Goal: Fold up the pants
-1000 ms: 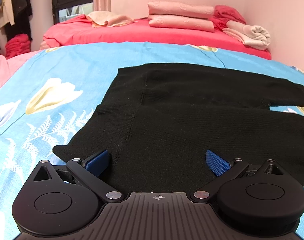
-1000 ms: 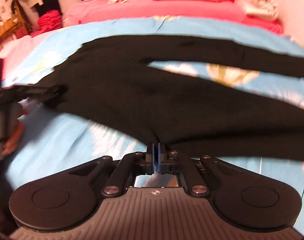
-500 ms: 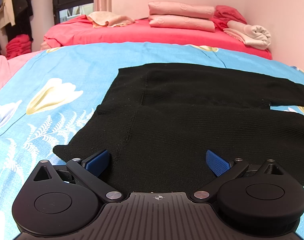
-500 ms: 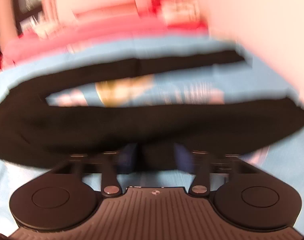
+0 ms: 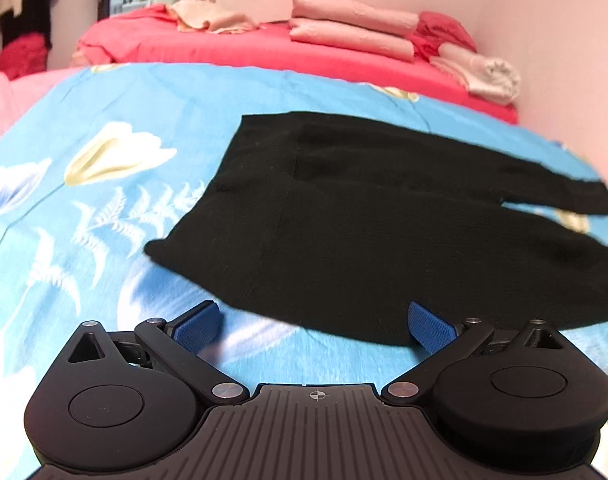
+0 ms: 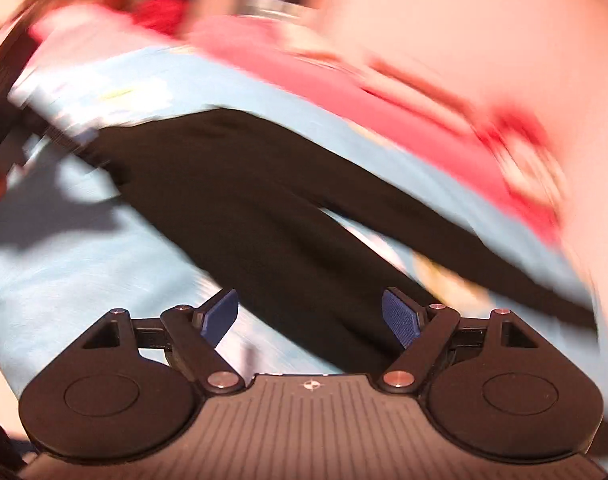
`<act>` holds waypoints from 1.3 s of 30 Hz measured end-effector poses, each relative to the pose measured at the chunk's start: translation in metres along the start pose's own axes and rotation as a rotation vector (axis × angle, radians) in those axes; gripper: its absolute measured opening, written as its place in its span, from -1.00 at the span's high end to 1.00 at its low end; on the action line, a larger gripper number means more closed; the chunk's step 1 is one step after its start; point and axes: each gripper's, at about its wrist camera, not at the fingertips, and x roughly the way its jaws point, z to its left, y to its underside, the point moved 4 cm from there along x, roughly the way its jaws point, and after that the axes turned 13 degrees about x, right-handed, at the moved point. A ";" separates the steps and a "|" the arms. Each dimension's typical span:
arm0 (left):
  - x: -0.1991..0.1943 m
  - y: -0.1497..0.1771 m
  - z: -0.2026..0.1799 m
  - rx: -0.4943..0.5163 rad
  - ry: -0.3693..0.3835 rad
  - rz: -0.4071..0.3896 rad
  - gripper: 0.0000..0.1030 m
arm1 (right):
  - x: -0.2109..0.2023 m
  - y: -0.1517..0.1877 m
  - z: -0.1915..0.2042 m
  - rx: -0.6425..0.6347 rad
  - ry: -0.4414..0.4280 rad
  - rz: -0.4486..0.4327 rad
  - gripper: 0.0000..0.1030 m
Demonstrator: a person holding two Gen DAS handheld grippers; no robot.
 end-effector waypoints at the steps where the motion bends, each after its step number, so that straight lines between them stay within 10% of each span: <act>1: -0.006 0.001 0.002 -0.006 0.005 -0.006 -1.00 | 0.010 -0.004 0.023 -0.087 -0.019 0.006 -0.51; 6: -0.030 0.005 0.008 0.047 -0.052 -0.029 -1.00 | 0.054 -0.012 0.090 -0.361 0.004 -0.042 -0.25; 10: -0.038 0.002 0.012 0.052 -0.086 -0.055 -1.00 | 0.080 -0.026 0.101 -0.255 -0.045 -0.035 0.69; 15: -0.038 0.000 0.012 0.059 -0.082 -0.064 -1.00 | 0.040 -0.006 0.126 -0.221 -0.166 0.002 0.96; 20: -0.022 -0.008 0.005 0.074 -0.089 -0.045 -1.00 | 0.020 0.013 0.145 -0.314 -0.165 -0.049 0.93; 22: -0.019 -0.012 0.004 0.061 -0.077 -0.033 -1.00 | 0.013 0.006 0.135 -0.277 -0.167 -0.072 0.59; 24: -0.023 -0.013 0.005 0.055 -0.069 -0.044 -1.00 | 0.012 -0.003 0.125 -0.277 -0.106 -0.114 -0.22; 26: -0.028 -0.011 0.010 0.050 -0.088 -0.049 -1.00 | 0.019 -0.007 0.119 -0.305 -0.074 -0.111 -0.41; 31: -0.037 0.000 0.026 -0.014 -0.103 -0.038 -1.00 | 0.053 -0.025 0.114 -0.269 -0.122 -0.059 -0.26; 35: -0.039 0.004 0.034 -0.026 -0.119 -0.025 -1.00 | 0.091 -0.039 0.108 -0.163 -0.116 -0.047 0.77; 39: -0.043 -0.001 0.039 -0.021 -0.128 -0.041 -1.00 | 0.073 -0.043 0.106 -0.016 -0.267 0.007 0.79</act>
